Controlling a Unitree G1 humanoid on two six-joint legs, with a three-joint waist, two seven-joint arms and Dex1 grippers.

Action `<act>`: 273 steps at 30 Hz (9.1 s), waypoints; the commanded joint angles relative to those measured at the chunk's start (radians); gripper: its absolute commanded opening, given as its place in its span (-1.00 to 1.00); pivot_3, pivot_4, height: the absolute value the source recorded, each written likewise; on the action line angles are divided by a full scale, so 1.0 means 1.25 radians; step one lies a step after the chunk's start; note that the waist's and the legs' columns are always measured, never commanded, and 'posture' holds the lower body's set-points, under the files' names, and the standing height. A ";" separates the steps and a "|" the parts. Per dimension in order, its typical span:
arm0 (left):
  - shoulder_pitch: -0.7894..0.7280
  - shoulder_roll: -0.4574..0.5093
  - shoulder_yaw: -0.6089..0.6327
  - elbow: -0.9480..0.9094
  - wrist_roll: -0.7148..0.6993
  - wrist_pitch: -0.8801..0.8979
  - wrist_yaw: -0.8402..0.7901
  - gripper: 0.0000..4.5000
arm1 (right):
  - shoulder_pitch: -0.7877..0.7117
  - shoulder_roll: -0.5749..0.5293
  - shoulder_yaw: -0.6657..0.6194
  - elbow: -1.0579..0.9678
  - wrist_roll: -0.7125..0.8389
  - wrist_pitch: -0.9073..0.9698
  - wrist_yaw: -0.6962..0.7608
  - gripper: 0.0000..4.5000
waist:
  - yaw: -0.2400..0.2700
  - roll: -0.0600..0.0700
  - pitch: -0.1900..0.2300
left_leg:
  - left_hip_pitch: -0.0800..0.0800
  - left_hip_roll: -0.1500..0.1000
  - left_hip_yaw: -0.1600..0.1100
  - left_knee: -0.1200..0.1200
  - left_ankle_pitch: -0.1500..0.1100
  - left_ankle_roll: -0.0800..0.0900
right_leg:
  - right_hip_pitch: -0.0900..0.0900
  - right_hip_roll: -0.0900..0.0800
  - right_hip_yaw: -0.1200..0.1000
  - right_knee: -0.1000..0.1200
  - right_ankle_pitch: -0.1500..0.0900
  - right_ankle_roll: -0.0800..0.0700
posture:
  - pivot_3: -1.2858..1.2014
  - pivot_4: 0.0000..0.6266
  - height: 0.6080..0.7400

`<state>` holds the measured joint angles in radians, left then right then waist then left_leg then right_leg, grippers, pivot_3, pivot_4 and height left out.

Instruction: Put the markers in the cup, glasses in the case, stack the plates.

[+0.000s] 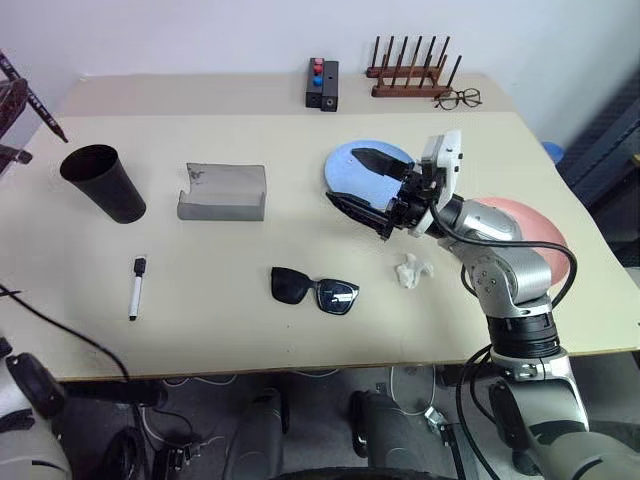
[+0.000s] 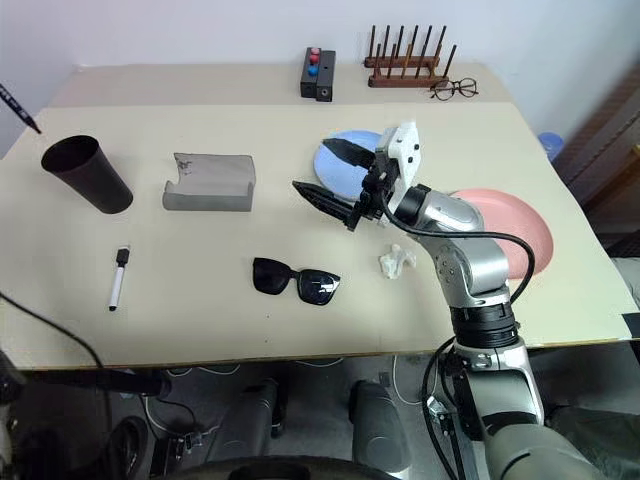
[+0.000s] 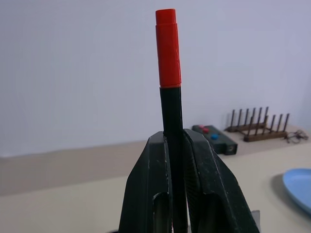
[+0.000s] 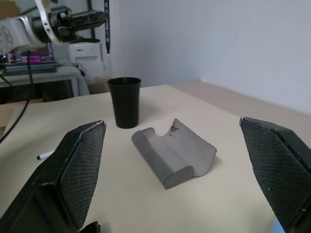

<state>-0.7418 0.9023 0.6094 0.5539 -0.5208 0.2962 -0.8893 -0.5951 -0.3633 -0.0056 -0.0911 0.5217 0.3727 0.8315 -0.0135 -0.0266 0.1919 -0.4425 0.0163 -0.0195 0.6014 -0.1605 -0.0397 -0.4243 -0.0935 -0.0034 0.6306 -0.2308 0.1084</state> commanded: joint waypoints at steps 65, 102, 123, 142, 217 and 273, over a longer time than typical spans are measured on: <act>0.154 0.045 -0.110 -0.347 -0.096 0.349 0.138 1.00 | 0.047 -0.094 -0.045 -0.074 0.050 0.012 0.046 1.00 | -0.003 0.000 0.001 | 0.000 0.001 -0.001 0.001 0.000 0.000 | 0.000 0.000 0.000 0.000 0.000 0.001 | 0.03 -0.52 1.00; 0.035 0.081 -0.318 -0.194 -0.087 1.046 0.333 1.00 | 0.069 -0.095 -0.030 -0.056 0.080 0.018 0.128 1.00 | 0.000 0.000 0.001 | -0.001 0.001 -0.001 0.005 -0.001 -0.001 | 0.001 0.000 0.000 0.000 -0.001 -0.003 | 0.03 -0.52 1.00; -0.046 0.061 -0.571 -0.049 0.027 0.968 0.133 0.45 | 0.079 -0.100 -0.036 -0.056 0.074 0.017 0.108 1.00 | 0.002 0.001 0.001 | -0.001 0.001 -0.001 0.004 -0.001 0.000 | 0.001 0.000 0.000 0.000 -0.001 -0.003 | 0.03 -0.52 1.00; 0.085 0.168 -0.450 -0.382 -0.002 0.923 0.097 -0.97 | 0.067 -0.108 -0.044 -0.039 0.065 0.008 0.111 1.00 | -0.001 0.002 0.001 | -0.002 0.001 -0.001 0.003 -0.001 0.000 | 0.000 -0.001 0.000 0.000 -0.002 -0.003 | 0.03 -0.52 1.00; -0.043 -0.093 -0.084 0.330 0.097 -0.458 0.184 0.96 | 0.064 -0.107 -0.072 -0.059 0.087 0.018 0.054 1.00 | 0.002 0.001 0.001 | -0.002 0.000 0.001 0.006 -0.001 0.000 | 0.002 -0.001 0.000 -0.001 0.001 0.001 | 0.03 -0.52 1.00; -0.324 -0.234 -0.593 0.554 0.503 -0.246 -0.254 -0.50 | 0.137 -0.195 -0.092 -0.075 -0.004 0.056 -0.012 1.00 | 0.002 0.001 0.002 | -0.004 0.000 0.000 0.008 -0.001 0.002 | 0.001 0.000 0.000 -0.001 0.000 -0.001 | 0.03 -0.52 1.00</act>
<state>-1.1151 0.6017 -0.1427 1.2554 0.1046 -0.0116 -1.1960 -0.4129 -0.6050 -0.1052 -0.1537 0.5141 0.4590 0.8138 -0.0106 -0.0251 0.1942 -0.4477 0.0169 -0.0189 0.6111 -0.1623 -0.0372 -0.4235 -0.0934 -0.0033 0.6297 -0.2314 0.1074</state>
